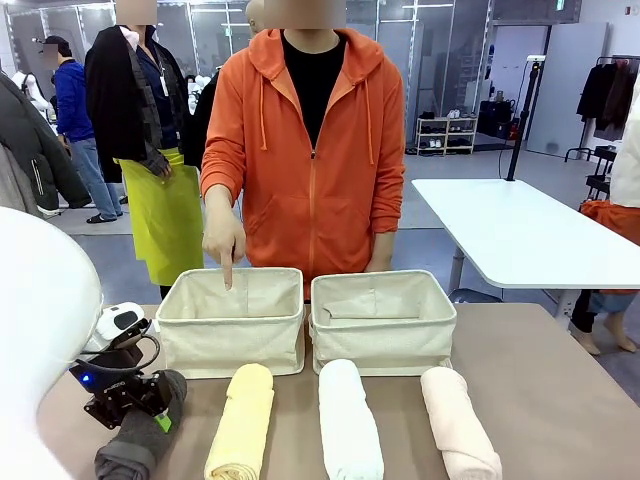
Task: Divide the towels into two baskets.
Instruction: Pick up one hotel-folded towel and place it in the Fabric basket indicated by the person.
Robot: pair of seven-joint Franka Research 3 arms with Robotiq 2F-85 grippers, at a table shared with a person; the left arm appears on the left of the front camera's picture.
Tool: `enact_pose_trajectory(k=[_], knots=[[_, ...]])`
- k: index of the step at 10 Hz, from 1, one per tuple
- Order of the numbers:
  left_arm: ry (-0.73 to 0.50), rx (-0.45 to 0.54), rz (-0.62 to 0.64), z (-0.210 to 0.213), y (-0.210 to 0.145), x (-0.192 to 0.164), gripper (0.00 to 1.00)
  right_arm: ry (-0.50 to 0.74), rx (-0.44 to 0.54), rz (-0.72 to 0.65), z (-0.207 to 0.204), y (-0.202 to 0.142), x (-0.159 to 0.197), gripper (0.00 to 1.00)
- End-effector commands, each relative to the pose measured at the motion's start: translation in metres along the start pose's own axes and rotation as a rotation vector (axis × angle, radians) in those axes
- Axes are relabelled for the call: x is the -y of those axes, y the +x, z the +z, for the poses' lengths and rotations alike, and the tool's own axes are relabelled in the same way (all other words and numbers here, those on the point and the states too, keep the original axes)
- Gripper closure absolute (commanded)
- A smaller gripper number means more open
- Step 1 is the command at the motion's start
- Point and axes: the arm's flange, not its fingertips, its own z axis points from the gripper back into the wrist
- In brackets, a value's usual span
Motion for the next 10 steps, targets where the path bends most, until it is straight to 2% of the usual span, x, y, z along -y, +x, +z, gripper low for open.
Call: enact_pose_trajectory(k=[1, 3, 4, 8, 10], knots=[[0.007, 0.0, -0.006, -0.001, 0.0, 0.001, 0.65, 0.017, 0.009, -0.005, 0.002, -0.001, -0.003, 0.0], [0.007, 0.0, -0.006, -0.001, 0.0, 0.001, 0.65, 0.017, 0.009, -0.005, 0.002, -0.001, -0.003, 0.0], [0.0, 0.0, 0.0, 0.0, 0.0, 0.0, 0.6, 0.017, 0.009, -0.005, 0.002, -0.001, -0.003, 0.0], [0.03, -0.083, -0.479, 0.042, -0.007, 0.048, 0.6, 0.017, 0.009, -0.005, 0.002, -0.001, -0.003, 0.0], [0.059, -0.021, -0.696, 0.064, -0.011, 0.073, 0.6, 0.017, 0.009, -0.005, 0.002, -0.001, -0.003, 0.0]])
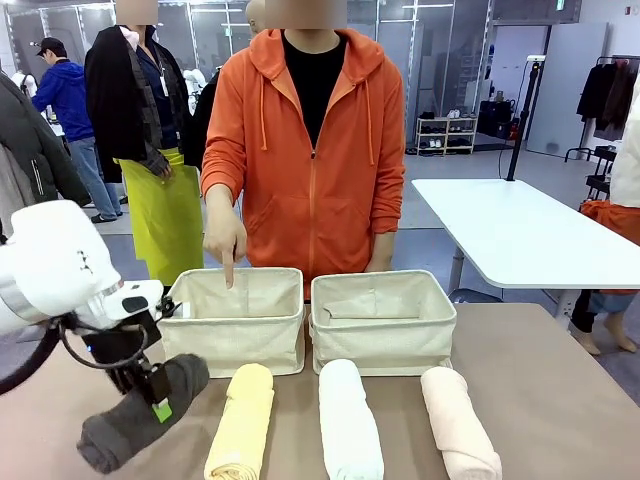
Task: Divide the towels into two baskets.
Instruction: Pick up one hotel-folded towel and place it in the Fabric basket indicated by the person.
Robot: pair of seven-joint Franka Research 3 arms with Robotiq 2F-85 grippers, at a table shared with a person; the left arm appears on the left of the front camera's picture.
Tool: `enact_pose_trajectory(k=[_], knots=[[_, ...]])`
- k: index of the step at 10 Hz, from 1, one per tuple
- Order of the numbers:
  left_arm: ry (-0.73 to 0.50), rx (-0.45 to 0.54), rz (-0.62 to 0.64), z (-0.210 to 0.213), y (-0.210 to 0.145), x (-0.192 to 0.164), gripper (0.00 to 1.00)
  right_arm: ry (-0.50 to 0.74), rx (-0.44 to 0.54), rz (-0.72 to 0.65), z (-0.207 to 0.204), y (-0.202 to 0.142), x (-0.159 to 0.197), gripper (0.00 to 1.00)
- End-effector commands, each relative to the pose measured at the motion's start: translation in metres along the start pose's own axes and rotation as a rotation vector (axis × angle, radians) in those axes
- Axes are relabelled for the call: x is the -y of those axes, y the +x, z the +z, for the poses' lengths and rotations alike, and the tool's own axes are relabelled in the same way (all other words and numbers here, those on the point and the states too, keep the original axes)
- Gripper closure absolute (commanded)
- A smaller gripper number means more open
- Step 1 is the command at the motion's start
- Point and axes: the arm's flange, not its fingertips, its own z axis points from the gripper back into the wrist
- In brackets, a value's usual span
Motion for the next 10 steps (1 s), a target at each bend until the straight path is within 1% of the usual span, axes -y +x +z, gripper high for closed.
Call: enact_pose_trajectory(k=[1, 2, 4, 5, 6, 7, 8, 10], knots=[[0.033, 0.092, -0.281, 0.043, -0.003, 0.042, 0.6, 0.017, 0.007, -0.005, 0.002, -0.001, -0.003, 0.0], [0.098, 0.135, -0.457, 0.065, 0.006, 0.053, 0.6, 0.017, 0.007, -0.005, 0.002, -0.001, -0.003, 0.0], [0.182, 0.218, -0.728, 0.103, 0.031, 0.073, 0.6, 0.017, 0.007, -0.005, 0.002, -0.001, -0.003, 0.0], [0.196, 0.214, -0.795, 0.112, 0.041, 0.081, 0.6, 0.017, 0.007, -0.005, 0.002, -0.001, -0.003, 0.0], [0.225, 0.204, -0.795, 0.117, 0.049, 0.087, 0.6, 0.017, 0.007, -0.005, 0.002, -0.001, -0.003, 0.0], [0.191, 0.187, -0.648, 0.118, 0.05, 0.09, 0.6, 0.017, 0.007, -0.005, 0.002, -0.001, -0.003, 0.0], [0.222, 0.183, -0.775, 0.124, 0.041, 0.099, 0.6, 0.017, 0.007, -0.005, 0.002, -0.001, -0.003, 0.0], [0.222, 0.183, -0.775, 0.124, 0.041, 0.099, 0.6, 0.017, 0.007, -0.005, 0.002, -0.001, -0.003, 0.0]])
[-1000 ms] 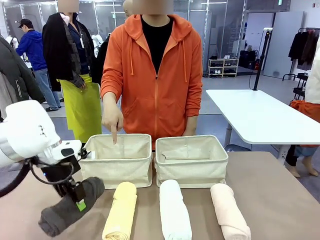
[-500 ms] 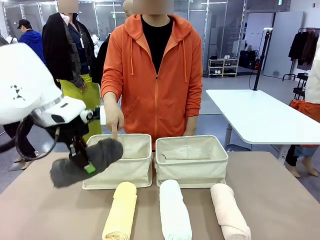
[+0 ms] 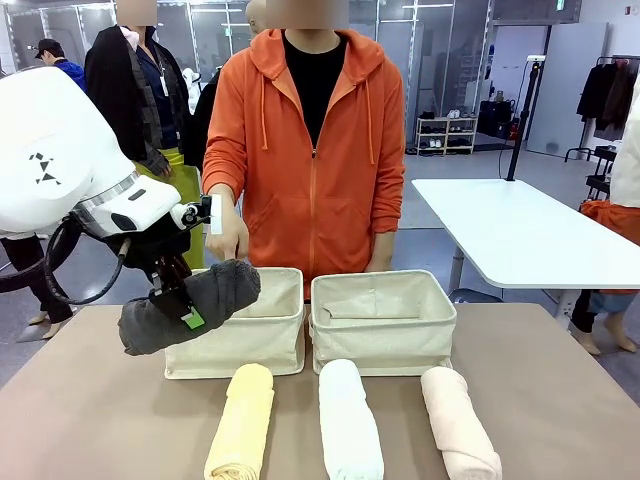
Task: Divide the towels into two baskets.
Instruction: Pick up one hotel-folded towel and place it in the Fabric basket indicated by the person.
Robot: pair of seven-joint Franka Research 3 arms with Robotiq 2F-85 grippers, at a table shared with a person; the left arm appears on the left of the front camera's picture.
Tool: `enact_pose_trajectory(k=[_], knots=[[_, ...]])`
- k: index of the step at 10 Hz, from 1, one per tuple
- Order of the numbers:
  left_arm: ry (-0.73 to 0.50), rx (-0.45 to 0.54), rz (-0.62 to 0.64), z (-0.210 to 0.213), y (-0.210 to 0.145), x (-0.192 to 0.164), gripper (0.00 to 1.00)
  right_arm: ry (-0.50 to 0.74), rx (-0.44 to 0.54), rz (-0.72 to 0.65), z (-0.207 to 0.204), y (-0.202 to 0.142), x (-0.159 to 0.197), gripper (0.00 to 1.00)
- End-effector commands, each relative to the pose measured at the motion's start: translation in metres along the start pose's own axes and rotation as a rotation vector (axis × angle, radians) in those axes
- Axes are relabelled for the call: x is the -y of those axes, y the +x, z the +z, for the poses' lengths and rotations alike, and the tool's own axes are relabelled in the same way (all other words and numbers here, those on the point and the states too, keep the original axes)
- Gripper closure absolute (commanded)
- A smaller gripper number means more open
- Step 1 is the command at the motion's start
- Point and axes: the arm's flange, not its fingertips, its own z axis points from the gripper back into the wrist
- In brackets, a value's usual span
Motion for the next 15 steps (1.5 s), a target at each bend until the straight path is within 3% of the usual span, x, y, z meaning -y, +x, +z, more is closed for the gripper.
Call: enact_pose_trajectory(k=[1, 3, 5, 9, 15], knots=[[0.0, 0.0, 0.003, 0.0, 0.0, -0.001, 0.6, 0.017, 0.008, -0.004, 0.002, -0.001, -0.003, 0.0], [0.05, -0.086, -0.195, 0.0, 0.025, -0.028, 0.6, 0.017, 0.008, -0.004, 0.002, -0.001, -0.003, 0.0], [0.02, -0.12, -0.378, -0.003, 0.049, -0.069, 0.6, 0.017, 0.008, -0.004, 0.002, -0.001, -0.003, 0.0], [0.058, -0.208, -0.393, -0.044, 0.054, -0.143, 0.6, 0.017, 0.008, -0.004, 0.002, -0.001, -0.003, 0.0], [0.129, -0.252, -0.382, -0.12, 0.038, -0.182, 0.6, 0.017, 0.008, -0.004, 0.002, -0.001, -0.003, 0.0]])
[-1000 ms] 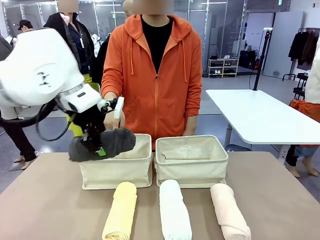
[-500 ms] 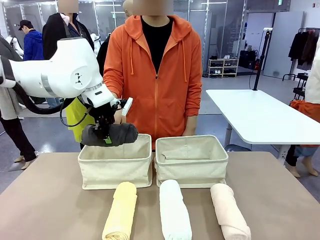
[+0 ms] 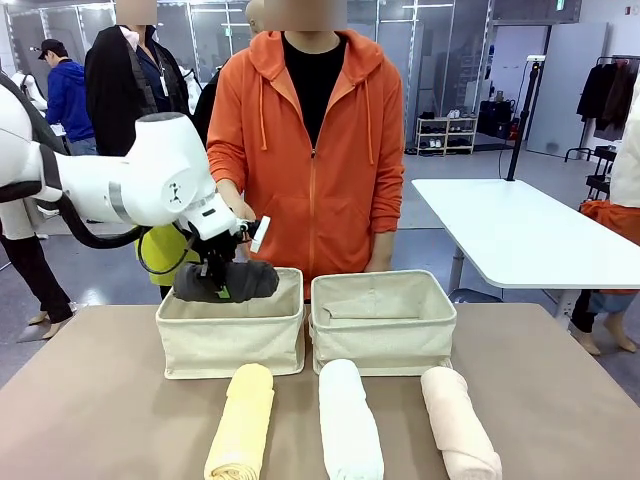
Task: Divide the towels into two baskets.
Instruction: Pick up one hotel-folded towel and place it in the Fabric basket indicated by the person.
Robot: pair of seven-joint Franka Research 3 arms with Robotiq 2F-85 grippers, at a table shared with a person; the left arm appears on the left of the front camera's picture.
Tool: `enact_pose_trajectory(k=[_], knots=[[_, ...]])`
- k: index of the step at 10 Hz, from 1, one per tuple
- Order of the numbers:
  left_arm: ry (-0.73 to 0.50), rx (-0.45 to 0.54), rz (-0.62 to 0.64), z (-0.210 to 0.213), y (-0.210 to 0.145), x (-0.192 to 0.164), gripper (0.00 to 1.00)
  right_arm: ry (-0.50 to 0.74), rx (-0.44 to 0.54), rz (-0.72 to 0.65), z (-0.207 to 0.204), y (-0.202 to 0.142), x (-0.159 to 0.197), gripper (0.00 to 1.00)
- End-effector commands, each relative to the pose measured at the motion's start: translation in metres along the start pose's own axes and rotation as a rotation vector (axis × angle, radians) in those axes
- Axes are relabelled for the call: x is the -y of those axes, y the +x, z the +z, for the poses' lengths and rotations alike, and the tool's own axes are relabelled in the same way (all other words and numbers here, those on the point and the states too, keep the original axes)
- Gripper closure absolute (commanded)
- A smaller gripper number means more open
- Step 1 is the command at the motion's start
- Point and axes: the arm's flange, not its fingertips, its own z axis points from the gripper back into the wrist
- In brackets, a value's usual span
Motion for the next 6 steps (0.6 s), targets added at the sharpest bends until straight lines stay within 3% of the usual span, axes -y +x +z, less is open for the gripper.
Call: enact_pose_trajectory(k=[1, 2, 3, 4, 6], knots=[[0.026, -0.036, 0.022, -0.014, 0.003, -0.009, 0.58, 0.017, 0.009, -0.003, 0.002, -0.001, -0.003, 0.0], [0.007, -0.048, 0.027, -0.021, 0.004, -0.01, 0.33, 0.017, 0.009, -0.003, 0.002, -0.001, -0.003, 0.0], [-0.014, -0.049, 0.011, -0.026, 0.005, -0.01, 0.21, 0.017, 0.009, -0.003, 0.002, -0.001, -0.003, 0.0], [-0.013, -0.049, 0.022, -0.029, 0.004, -0.01, 0.0, 0.017, 0.009, -0.003, 0.002, -0.001, -0.003, 0.0], [-0.015, -0.054, 0.031, -0.03, 0.002, -0.008, 0.0, 0.017, 0.009, -0.003, 0.002, -0.001, -0.003, 0.0]])
